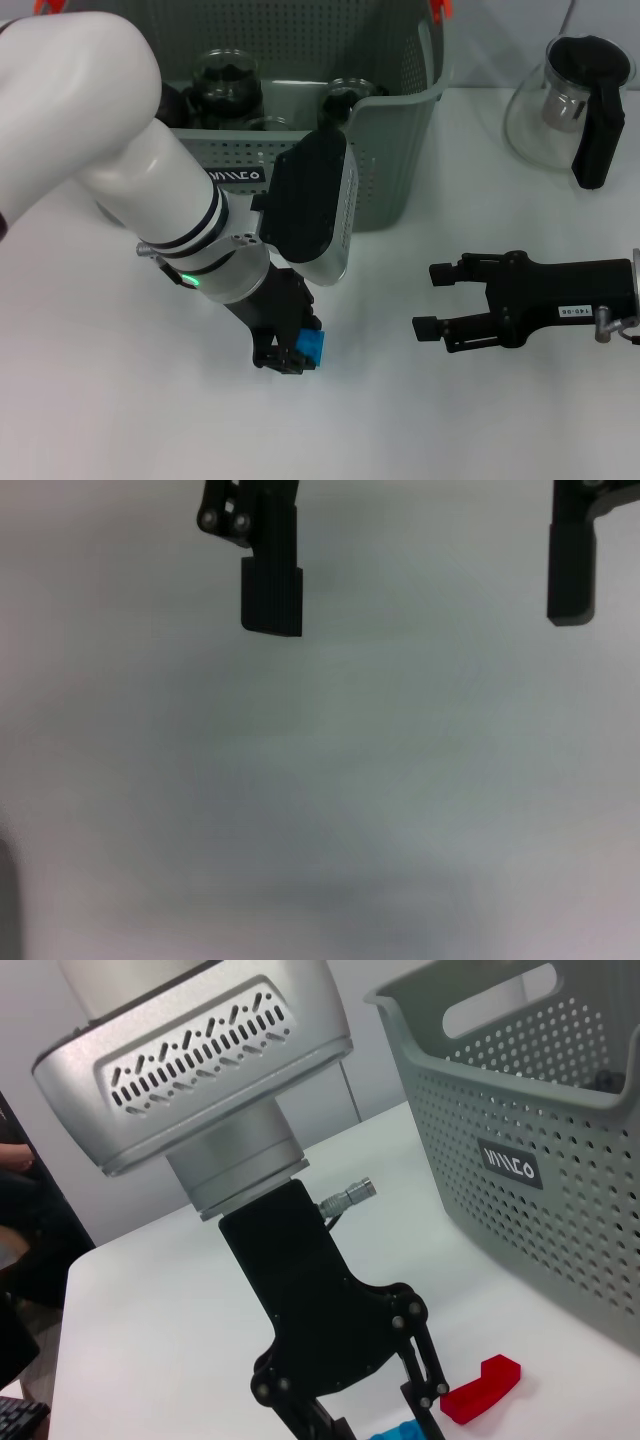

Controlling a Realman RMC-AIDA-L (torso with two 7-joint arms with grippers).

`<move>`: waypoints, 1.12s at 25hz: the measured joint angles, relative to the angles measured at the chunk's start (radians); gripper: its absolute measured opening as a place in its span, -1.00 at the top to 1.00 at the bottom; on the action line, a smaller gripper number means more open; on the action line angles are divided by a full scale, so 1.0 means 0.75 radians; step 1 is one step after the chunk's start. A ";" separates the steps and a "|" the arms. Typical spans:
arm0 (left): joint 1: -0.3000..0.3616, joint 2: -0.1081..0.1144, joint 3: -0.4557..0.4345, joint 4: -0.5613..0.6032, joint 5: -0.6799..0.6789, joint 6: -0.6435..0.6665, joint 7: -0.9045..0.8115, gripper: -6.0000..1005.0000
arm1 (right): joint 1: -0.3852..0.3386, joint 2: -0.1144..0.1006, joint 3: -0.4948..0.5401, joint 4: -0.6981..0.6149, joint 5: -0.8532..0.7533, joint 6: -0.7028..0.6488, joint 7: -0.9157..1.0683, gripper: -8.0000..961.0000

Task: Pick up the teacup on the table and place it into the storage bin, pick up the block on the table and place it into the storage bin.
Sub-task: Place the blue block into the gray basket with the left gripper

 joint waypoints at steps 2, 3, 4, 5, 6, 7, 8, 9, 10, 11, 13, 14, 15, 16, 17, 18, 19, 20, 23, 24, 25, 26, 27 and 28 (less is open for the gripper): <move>-0.001 0.000 -0.001 0.008 0.000 0.010 -0.005 0.16 | 0.000 0.000 0.001 0.000 0.000 0.000 -0.001 -0.92; -0.001 0.001 -0.001 0.015 0.001 0.015 -0.006 0.16 | 0.000 0.000 0.006 0.000 0.000 0.000 -0.003 -0.92; 0.000 0.002 -0.003 0.025 0.000 0.021 -0.007 0.17 | -0.001 0.000 0.010 0.000 0.000 0.000 -0.004 -0.92; 0.001 0.002 -0.008 0.035 0.000 0.034 -0.010 0.18 | -0.001 0.000 0.014 0.000 0.000 -0.001 -0.007 -0.92; 0.001 0.002 -0.012 0.042 0.000 0.043 -0.012 0.18 | -0.001 0.000 0.017 0.000 -0.001 -0.003 -0.010 -0.92; 0.001 0.002 -0.029 0.059 0.000 0.063 -0.017 0.18 | -0.001 0.000 0.018 0.000 -0.001 -0.005 -0.012 -0.92; 0.001 0.001 -0.059 0.080 -0.008 0.096 -0.022 0.17 | -0.001 0.000 0.018 0.000 -0.001 -0.006 -0.013 -0.92; 0.001 0.001 -0.088 0.100 -0.016 0.122 -0.025 0.17 | -0.001 0.000 0.018 0.000 0.000 -0.007 -0.013 -0.92; 0.001 0.001 -0.146 0.136 -0.047 0.183 -0.028 0.17 | -0.001 0.000 0.018 0.000 -0.001 -0.008 -0.013 -0.92; 0.001 0.001 -0.210 0.169 -0.080 0.240 -0.029 0.16 | -0.001 0.000 0.018 0.000 -0.001 -0.009 -0.013 -0.92; -0.003 0.003 -0.371 0.240 -0.172 0.362 -0.032 0.16 | -0.001 0.000 0.018 0.000 -0.001 -0.011 -0.013 -0.92; -0.009 0.004 -0.451 0.265 -0.216 0.416 -0.037 0.15 | -0.001 0.000 0.018 -0.002 -0.001 -0.012 -0.013 -0.92; -0.019 0.007 -0.532 0.288 -0.255 0.458 -0.046 0.15 | -0.001 0.000 0.018 -0.003 -0.001 -0.013 -0.012 -0.92; -0.033 0.009 -0.632 0.307 -0.297 0.504 -0.063 0.15 | -0.001 0.000 0.018 -0.005 -0.001 -0.014 -0.011 -0.92; -0.052 0.014 -0.727 0.325 -0.335 0.535 -0.084 0.14 | 0.000 0.000 0.018 -0.007 0.000 -0.016 -0.009 -0.92; -0.069 0.021 -0.815 0.337 -0.364 0.551 -0.107 0.14 | 0.001 0.000 0.018 -0.008 0.000 -0.019 -0.007 -0.92; -0.088 0.032 -0.887 0.347 -0.390 0.552 -0.134 0.13 | 0.004 0.000 0.018 -0.008 0.000 -0.020 -0.007 -0.92; -0.104 0.047 -0.945 0.353 -0.409 0.536 -0.159 0.13 | 0.006 0.000 0.018 -0.008 0.000 -0.021 -0.006 -0.92; -0.137 0.103 -1.013 0.333 -0.419 0.395 -0.242 0.12 | 0.012 0.000 0.018 -0.006 -0.001 -0.022 -0.008 -0.92; -0.146 0.126 -1.013 0.305 -0.413 0.306 -0.278 0.12 | 0.013 0.000 0.018 -0.004 -0.001 -0.022 -0.009 -0.92; -0.153 0.141 -1.011 0.284 -0.407 0.244 -0.298 0.11 | 0.013 0.000 0.018 -0.003 -0.002 -0.022 -0.009 -0.92; -0.162 0.156 -1.005 0.246 -0.396 0.156 -0.319 0.11 | 0.014 0.000 0.018 -0.004 -0.002 -0.023 -0.009 -0.92; -0.176 0.170 -1.005 0.199 -0.383 0.058 -0.342 0.11 | 0.013 0.000 0.018 -0.004 -0.002 -0.023 -0.008 -0.92; -0.186 0.179 -1.003 0.161 -0.372 -0.011 -0.356 0.10 | 0.014 0.000 0.018 -0.004 -0.002 -0.023 -0.006 -0.92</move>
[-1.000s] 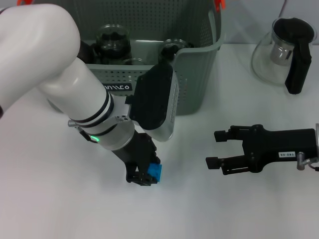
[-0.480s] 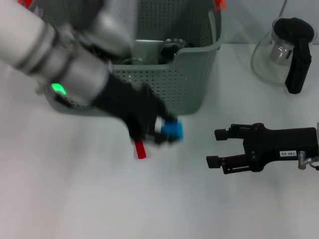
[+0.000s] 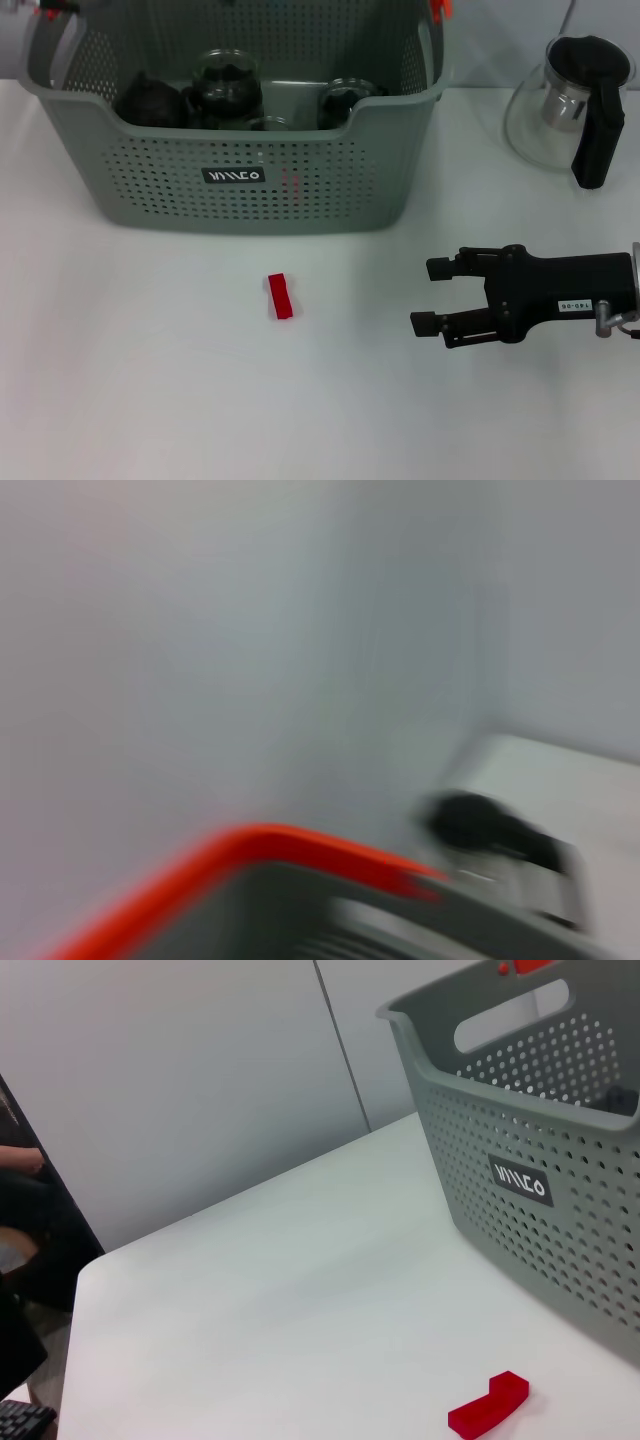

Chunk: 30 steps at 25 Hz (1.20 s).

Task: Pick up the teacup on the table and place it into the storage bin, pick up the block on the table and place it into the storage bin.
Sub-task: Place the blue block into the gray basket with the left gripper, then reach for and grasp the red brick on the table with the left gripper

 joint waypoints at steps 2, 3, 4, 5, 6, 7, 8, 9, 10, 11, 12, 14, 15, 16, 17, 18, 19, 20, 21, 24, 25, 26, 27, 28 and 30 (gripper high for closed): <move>-0.024 0.013 0.016 -0.084 0.045 -0.138 -0.025 0.10 | 0.000 0.000 0.000 0.000 0.000 -0.003 0.004 -0.92; -0.036 0.016 0.030 -0.122 0.073 -0.196 -0.036 0.09 | 0.000 0.000 0.000 0.000 0.000 -0.006 0.005 -0.92; -0.044 0.017 0.043 -0.146 0.102 -0.236 -0.045 0.09 | 0.000 0.000 0.000 0.000 -0.001 -0.009 0.006 -0.92; -0.053 0.015 0.060 -0.176 0.142 -0.293 -0.059 0.08 | 0.000 -0.001 0.000 0.000 -0.001 -0.012 0.007 -0.92; -0.059 0.012 0.074 -0.194 0.173 -0.335 -0.073 0.08 | 0.000 -0.001 0.000 0.000 -0.001 -0.016 0.009 -0.92; -0.064 0.007 0.086 -0.209 0.198 -0.368 -0.083 0.08 | 0.000 -0.001 0.000 0.000 -0.001 -0.019 0.009 -0.92; -0.068 0.002 0.096 -0.220 0.218 -0.397 -0.089 0.07 | 0.000 -0.001 0.000 -0.001 -0.001 -0.020 0.010 -0.92; -0.070 -0.002 0.100 -0.225 0.227 -0.412 -0.090 0.07 | 0.000 -0.002 0.000 -0.001 -0.001 -0.020 0.010 -0.92; -0.070 -0.005 0.105 -0.228 0.234 -0.428 -0.091 0.07 | -0.001 -0.002 0.000 -0.002 -0.002 -0.020 0.011 -0.92; -0.071 -0.007 0.109 -0.227 0.237 -0.442 -0.092 0.06 | -0.002 -0.002 0.000 -0.002 -0.002 -0.020 0.011 -0.92; -0.069 -0.009 0.111 -0.225 0.239 -0.455 -0.093 0.06 | -0.003 -0.003 0.000 -0.004 -0.002 -0.020 0.012 -0.91; -0.064 -0.010 0.106 -0.211 0.243 -0.476 -0.096 -0.04 | -0.005 -0.004 0.000 -0.005 -0.002 -0.021 0.013 -0.91; -0.060 -0.010 0.098 -0.199 0.243 -0.478 -0.101 -0.13 | -0.006 -0.004 0.000 -0.006 -0.002 -0.021 0.013 -0.91; -0.055 -0.010 0.093 -0.186 0.243 -0.478 -0.108 -0.23 | -0.007 -0.004 0.000 -0.006 -0.002 -0.021 0.013 -0.90; -0.046 -0.009 0.085 -0.158 0.240 -0.472 -0.117 -0.32 | -0.008 -0.004 0.000 -0.006 -0.002 -0.022 0.013 -0.90; -0.032 -0.008 0.079 -0.121 0.231 -0.451 -0.125 -0.41 | -0.008 -0.005 0.000 -0.006 -0.002 -0.022 0.013 -0.90; -0.015 -0.007 0.071 -0.072 0.216 -0.420 -0.130 -0.48 | -0.008 -0.006 0.000 -0.006 -0.001 -0.022 0.013 -0.90; 0.003 -0.007 0.066 -0.019 0.198 -0.368 -0.131 -0.56 | -0.008 -0.008 0.000 -0.006 -0.001 -0.022 0.013 -0.90; 0.035 -0.008 0.060 0.061 0.161 -0.271 -0.127 -0.63 | -0.008 -0.009 0.000 -0.006 0.000 -0.022 0.013 -0.90; 0.115 -0.011 0.055 0.244 0.042 -0.011 -0.068 -0.84 | -0.008 -0.011 0.000 -0.004 0.003 -0.019 0.013 -0.90; 0.151 -0.016 0.057 0.305 -0.009 0.089 -0.032 -0.84 | -0.008 -0.011 0.001 -0.003 0.003 -0.016 0.013 -0.90; 0.185 -0.022 0.058 0.361 -0.057 0.187 0.009 -0.85 | -0.008 -0.012 0.005 -0.001 0.003 -0.015 0.013 -0.90; 0.217 -0.029 0.059 0.403 -0.089 0.266 0.046 -0.86 | -0.008 -0.012 0.008 0.000 0.003 -0.014 0.012 -0.90; 0.245 -0.038 0.060 0.445 -0.111 0.343 0.084 -0.86 | -0.007 -0.012 0.012 0.001 0.003 -0.013 0.012 -0.90; 0.292 -0.059 0.069 0.504 -0.127 0.477 0.159 -0.87 | -0.006 -0.012 0.015 0.002 0.001 -0.012 0.011 -0.90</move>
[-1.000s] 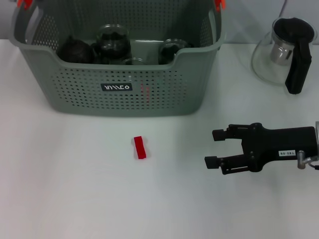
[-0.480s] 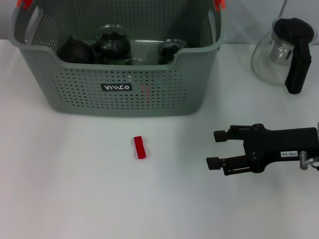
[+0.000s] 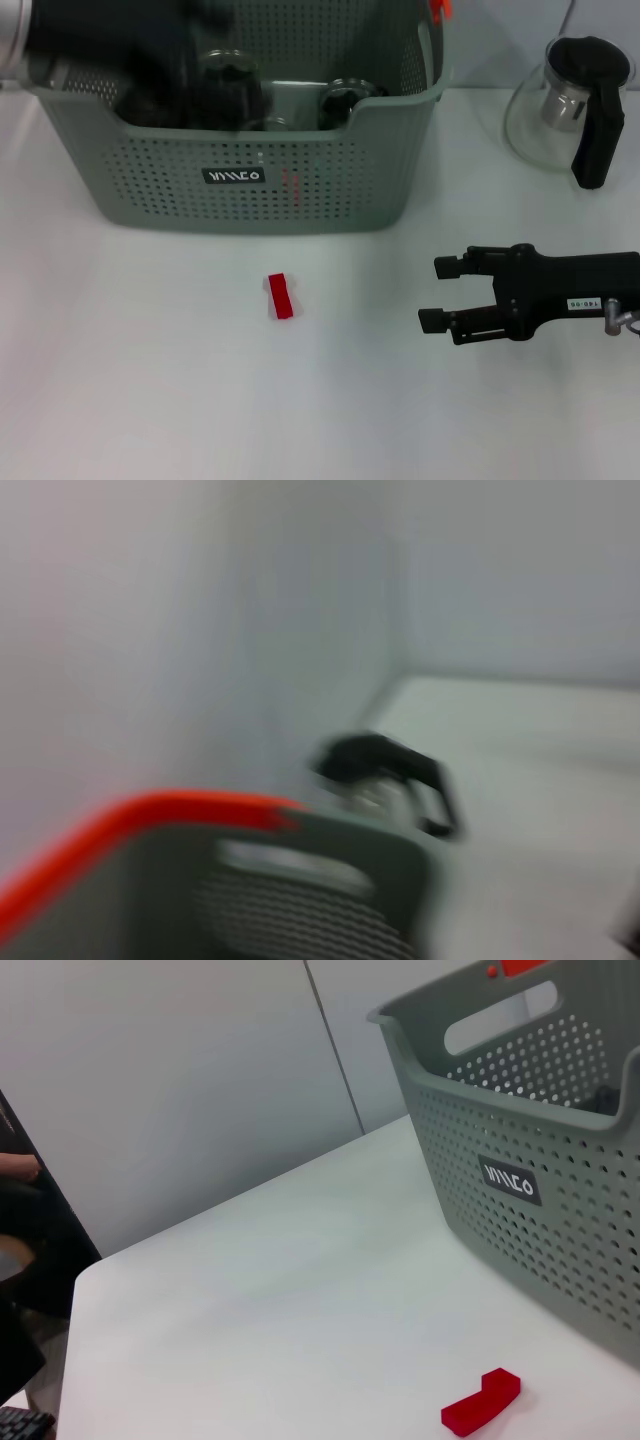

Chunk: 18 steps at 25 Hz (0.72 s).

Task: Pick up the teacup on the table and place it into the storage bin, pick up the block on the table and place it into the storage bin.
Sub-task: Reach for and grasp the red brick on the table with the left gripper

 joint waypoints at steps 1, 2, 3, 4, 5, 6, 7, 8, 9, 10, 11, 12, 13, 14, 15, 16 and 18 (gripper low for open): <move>0.023 -0.015 0.011 0.023 0.003 0.065 0.040 -0.88 | 0.001 0.000 0.000 0.000 0.000 0.001 0.000 -0.90; 0.038 -0.024 0.020 0.036 0.008 0.102 0.064 -0.89 | 0.002 0.000 0.000 0.001 -0.001 0.001 0.001 -0.90; 0.061 -0.042 0.041 0.057 0.021 0.145 0.098 -0.88 | 0.004 0.000 0.000 0.001 -0.001 0.001 0.002 -0.90; 0.077 -0.051 0.063 0.068 0.035 0.155 0.115 -0.88 | 0.006 0.000 0.000 0.002 -0.002 0.002 0.004 -0.90; 0.093 -0.060 0.089 0.079 0.054 0.162 0.132 -0.88 | 0.006 0.000 0.001 0.002 -0.002 0.002 0.005 -0.90; 0.110 -0.068 0.131 0.092 0.086 0.162 0.145 -0.88 | 0.006 0.000 0.001 0.002 -0.002 0.002 0.007 -0.90; 0.121 -0.073 0.175 0.098 0.129 0.161 0.154 -0.88 | 0.006 0.000 0.001 0.003 -0.001 0.002 0.008 -0.90; 0.128 -0.079 0.220 0.102 0.165 0.160 0.161 -0.88 | 0.006 0.000 0.001 0.003 -0.001 0.002 0.010 -0.90; 0.129 -0.088 0.278 0.099 0.224 0.152 0.166 -0.88 | 0.006 0.000 0.001 0.003 -0.001 0.002 0.013 -0.90; 0.129 -0.092 0.300 0.095 0.250 0.147 0.167 -0.88 | 0.006 0.000 0.001 0.003 -0.001 0.002 0.015 -0.90; 0.124 -0.102 0.349 0.080 0.316 0.126 0.169 -0.88 | 0.006 0.000 0.001 0.003 -0.001 0.002 0.017 -0.90; 0.119 -0.109 0.396 0.059 0.370 0.100 0.168 -0.88 | 0.006 0.000 0.001 0.003 -0.001 0.002 0.018 -0.90; 0.111 -0.114 0.446 0.033 0.418 0.067 0.162 -0.88 | 0.006 0.000 0.001 0.003 0.000 0.002 0.018 -0.90; 0.102 -0.117 0.499 0.000 0.454 0.031 0.151 -0.88 | 0.006 0.000 0.001 0.003 0.000 0.002 0.018 -0.90; 0.090 -0.117 0.550 -0.037 0.487 -0.011 0.133 -0.88 | 0.005 0.000 0.001 0.003 0.001 0.002 0.018 -0.91; 0.077 -0.118 0.599 -0.078 0.512 -0.050 0.115 -0.88 | 0.004 0.000 0.001 0.003 0.002 0.002 0.018 -0.90; 0.043 -0.118 0.663 -0.159 0.557 -0.132 0.078 -0.88 | 0.001 0.001 0.001 0.004 0.002 0.004 0.019 -0.90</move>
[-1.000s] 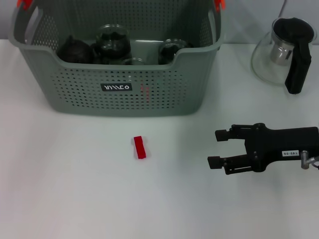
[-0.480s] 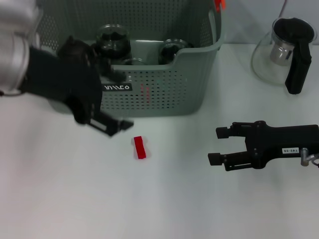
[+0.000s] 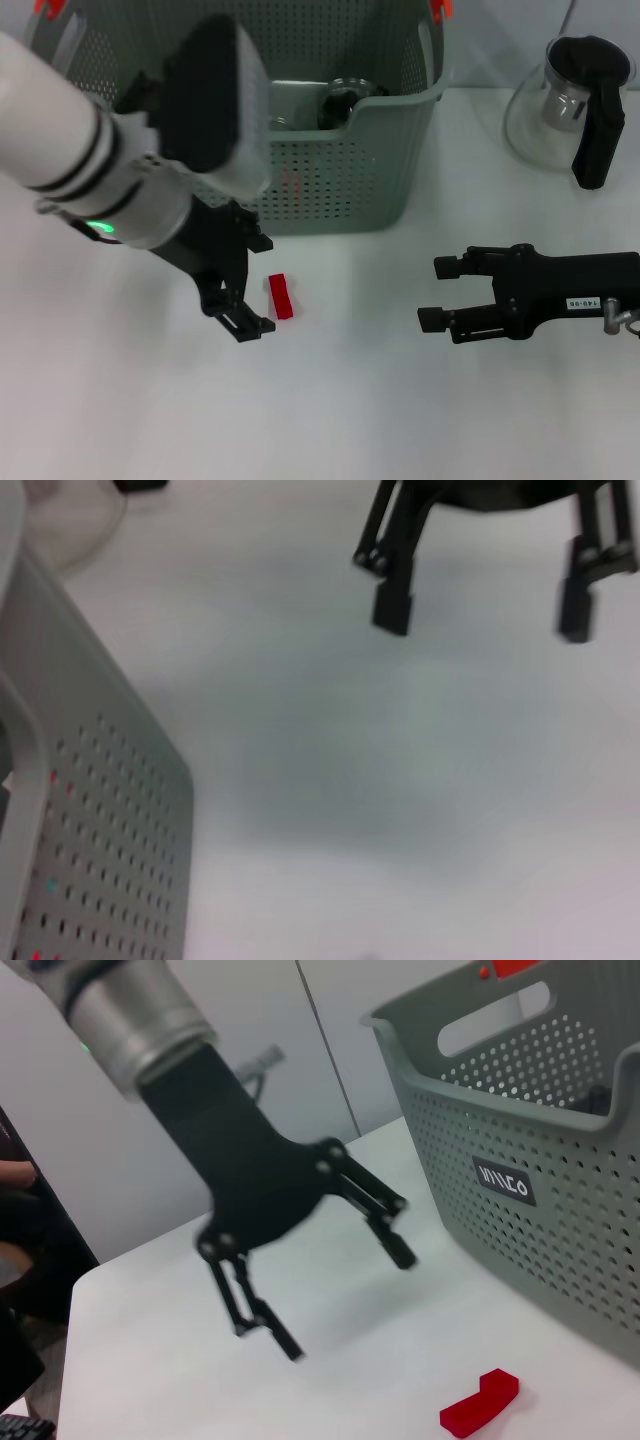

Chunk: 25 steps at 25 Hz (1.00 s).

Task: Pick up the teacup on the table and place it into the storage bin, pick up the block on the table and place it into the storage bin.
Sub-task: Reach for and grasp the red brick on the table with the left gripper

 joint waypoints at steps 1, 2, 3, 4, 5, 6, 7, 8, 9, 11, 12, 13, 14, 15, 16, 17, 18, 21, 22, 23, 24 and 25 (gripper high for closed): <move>-0.018 0.000 0.020 -0.038 0.019 -0.031 -0.015 -0.88 | -0.001 0.001 0.000 0.001 0.000 0.000 0.000 -0.90; -0.046 0.000 0.041 -0.098 0.047 -0.076 -0.039 -0.88 | -0.001 0.001 0.000 0.002 0.000 0.001 0.000 -0.90; -0.074 -0.001 0.053 -0.150 0.070 -0.107 -0.061 -0.88 | -0.002 0.001 0.000 0.004 -0.001 0.001 0.000 -0.90; -0.098 -0.001 0.059 -0.193 0.088 -0.134 -0.081 -0.88 | -0.002 0.001 0.000 0.008 -0.002 0.001 0.000 -0.90; -0.124 -0.001 0.065 -0.239 0.107 -0.162 -0.105 -0.88 | -0.002 0.001 0.000 0.012 -0.003 0.001 0.000 -0.90; -0.149 -0.001 0.069 -0.283 0.125 -0.188 -0.127 -0.88 | -0.002 0.000 0.000 0.015 -0.004 0.002 0.000 -0.90; -0.169 -0.001 0.074 -0.317 0.138 -0.207 -0.145 -0.88 | -0.002 0.000 0.000 0.018 -0.004 0.002 0.000 -0.90; -0.188 -0.001 0.079 -0.349 0.152 -0.224 -0.160 -0.88 | -0.003 0.000 0.000 0.018 -0.004 0.002 0.000 -0.90; -0.211 -0.002 0.090 -0.390 0.168 -0.238 -0.175 -0.87 | -0.004 0.000 0.000 0.018 -0.004 0.002 0.000 -0.90; -0.241 -0.003 0.112 -0.450 0.187 -0.266 -0.198 -0.87 | -0.005 -0.001 0.000 0.018 -0.005 0.002 -0.001 -0.90; -0.252 -0.003 0.125 -0.476 0.192 -0.278 -0.209 -0.87 | -0.006 -0.001 0.000 0.018 -0.005 0.002 -0.002 -0.90; -0.261 -0.003 0.137 -0.499 0.194 -0.286 -0.216 -0.87 | -0.006 -0.001 0.000 0.018 -0.005 0.003 -0.003 -0.90; -0.271 -0.003 0.152 -0.523 0.195 -0.294 -0.223 -0.87 | -0.006 -0.001 0.000 0.018 -0.005 0.003 -0.004 -0.90; -0.277 -0.003 0.160 -0.540 0.195 -0.302 -0.227 -0.87 | -0.007 -0.001 0.000 0.018 -0.005 0.004 -0.004 -0.90; -0.282 -0.002 0.170 -0.557 0.195 -0.313 -0.231 -0.87 | -0.007 -0.001 0.000 0.018 -0.005 0.004 -0.005 -0.90; -0.282 -0.002 0.170 -0.557 0.195 -0.313 -0.231 -0.87 | -0.007 -0.001 0.000 0.018 -0.005 0.005 -0.007 -0.90; -0.286 -0.003 0.188 -0.575 0.196 -0.336 -0.243 -0.87 | -0.007 -0.001 0.000 0.018 -0.005 0.005 -0.008 -0.90; -0.300 -0.004 0.214 -0.606 0.197 -0.371 -0.272 -0.87 | -0.007 0.001 0.000 0.018 -0.005 0.005 -0.011 -0.90; -0.305 -0.004 0.218 -0.617 0.198 -0.379 -0.279 -0.87 | -0.007 0.001 0.000 0.018 -0.005 0.005 -0.011 -0.90; -0.311 -0.004 0.224 -0.632 0.199 -0.389 -0.288 -0.87 | -0.007 0.002 0.000 0.018 -0.005 0.005 -0.012 -0.90; -0.319 -0.004 0.230 -0.648 0.199 -0.398 -0.296 -0.87 | -0.007 0.002 0.000 0.018 -0.005 0.005 -0.013 -0.90; -0.322 -0.004 0.234 -0.656 0.199 -0.404 -0.301 -0.87 | -0.007 0.003 0.000 0.018 -0.005 0.006 -0.015 -0.90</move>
